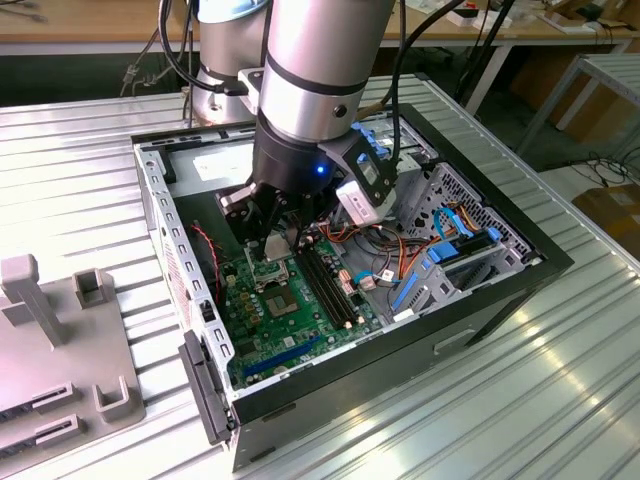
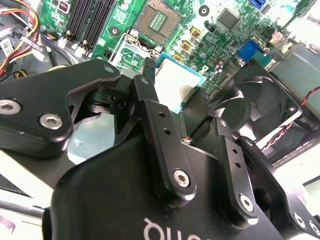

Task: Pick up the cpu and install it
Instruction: 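Place the cpu into insertion slot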

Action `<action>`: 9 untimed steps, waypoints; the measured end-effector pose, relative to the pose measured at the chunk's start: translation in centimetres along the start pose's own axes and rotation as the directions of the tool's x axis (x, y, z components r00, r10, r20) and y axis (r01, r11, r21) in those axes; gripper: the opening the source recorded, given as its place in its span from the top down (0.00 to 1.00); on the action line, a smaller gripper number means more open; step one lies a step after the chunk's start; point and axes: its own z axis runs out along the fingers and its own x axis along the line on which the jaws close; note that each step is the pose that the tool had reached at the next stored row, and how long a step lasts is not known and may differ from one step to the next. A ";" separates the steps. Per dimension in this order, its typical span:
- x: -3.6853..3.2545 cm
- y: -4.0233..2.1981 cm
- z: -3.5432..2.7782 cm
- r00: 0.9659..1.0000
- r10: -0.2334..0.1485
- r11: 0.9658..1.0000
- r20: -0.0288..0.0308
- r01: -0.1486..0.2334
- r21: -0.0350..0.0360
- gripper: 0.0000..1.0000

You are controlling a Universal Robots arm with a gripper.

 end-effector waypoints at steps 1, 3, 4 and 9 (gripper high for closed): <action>0.00 0.00 0.02 1.000 0.000 1.000 0.000 0.000 0.000 0.53; 0.00 0.00 0.05 1.000 0.000 1.000 0.000 0.000 0.000 0.53; 0.00 0.00 0.11 1.000 0.000 1.000 0.000 0.000 0.000 0.53; 0.00 -0.01 0.15 1.000 0.000 1.000 0.001 0.000 0.000 0.53</action>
